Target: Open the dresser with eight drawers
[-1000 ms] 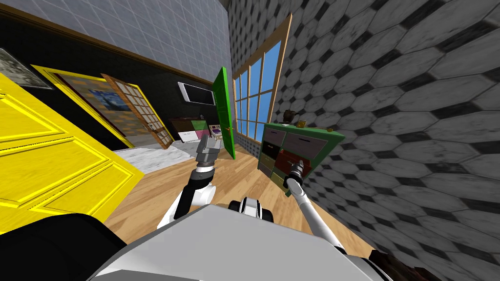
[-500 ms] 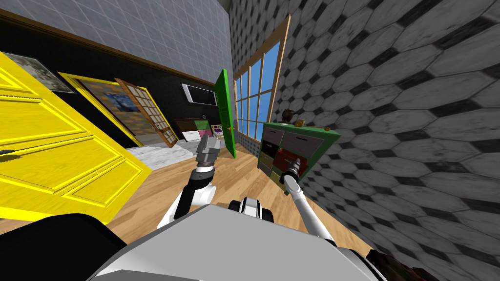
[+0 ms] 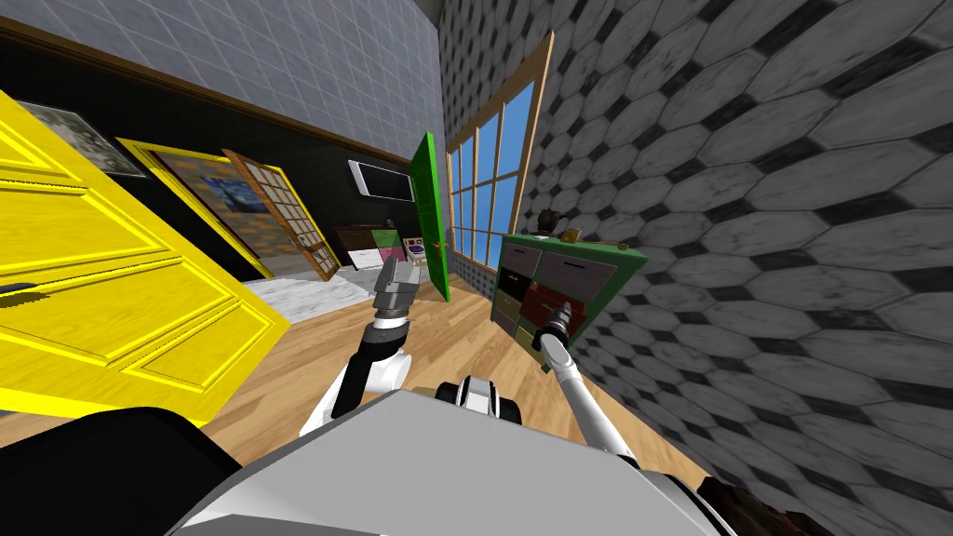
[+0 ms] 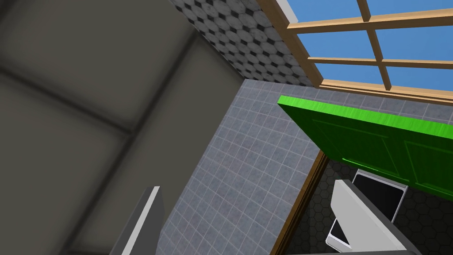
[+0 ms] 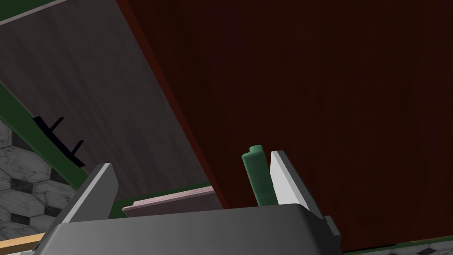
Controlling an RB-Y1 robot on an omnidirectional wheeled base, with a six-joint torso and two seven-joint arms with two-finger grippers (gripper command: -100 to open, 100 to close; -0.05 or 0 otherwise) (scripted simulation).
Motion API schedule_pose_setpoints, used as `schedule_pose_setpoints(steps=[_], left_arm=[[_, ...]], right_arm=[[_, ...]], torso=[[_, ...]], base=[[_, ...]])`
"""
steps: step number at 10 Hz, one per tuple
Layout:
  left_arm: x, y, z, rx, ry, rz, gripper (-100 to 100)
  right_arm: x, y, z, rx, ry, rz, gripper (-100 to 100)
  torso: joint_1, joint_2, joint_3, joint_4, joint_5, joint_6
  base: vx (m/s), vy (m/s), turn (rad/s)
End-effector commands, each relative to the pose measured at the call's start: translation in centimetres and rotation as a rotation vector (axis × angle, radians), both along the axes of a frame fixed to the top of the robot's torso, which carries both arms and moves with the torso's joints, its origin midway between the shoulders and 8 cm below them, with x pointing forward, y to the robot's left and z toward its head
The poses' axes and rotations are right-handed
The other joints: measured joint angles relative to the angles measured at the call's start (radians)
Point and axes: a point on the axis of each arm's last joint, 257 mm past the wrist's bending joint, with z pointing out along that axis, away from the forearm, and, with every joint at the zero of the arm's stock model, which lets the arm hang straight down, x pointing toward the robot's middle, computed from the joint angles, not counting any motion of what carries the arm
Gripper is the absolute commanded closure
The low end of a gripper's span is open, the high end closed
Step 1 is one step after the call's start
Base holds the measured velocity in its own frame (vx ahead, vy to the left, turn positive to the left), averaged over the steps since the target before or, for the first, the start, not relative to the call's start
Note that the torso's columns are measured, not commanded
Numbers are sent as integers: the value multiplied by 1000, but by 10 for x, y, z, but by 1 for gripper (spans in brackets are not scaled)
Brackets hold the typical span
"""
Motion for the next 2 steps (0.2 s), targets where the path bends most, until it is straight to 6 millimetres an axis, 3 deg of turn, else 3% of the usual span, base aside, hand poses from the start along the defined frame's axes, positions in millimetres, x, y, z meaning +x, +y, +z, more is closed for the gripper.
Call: schedule_pose_setpoints(steps=[1, 2], left_arm=[[0, 0, 0, 0, 0, 0, 0], [0, 0, 0, 0, 0, 0, 0]], right_arm=[[0, 0, 0, 0, 1, 0, 0], [0, 0, -1, 0, 2, 0, 0]], torso=[[0, 0, 0, 0, 0, 0], [0, 0, 0, 0, 0, 0]], base=[[0, 0, 0], [0, 0, 0]])
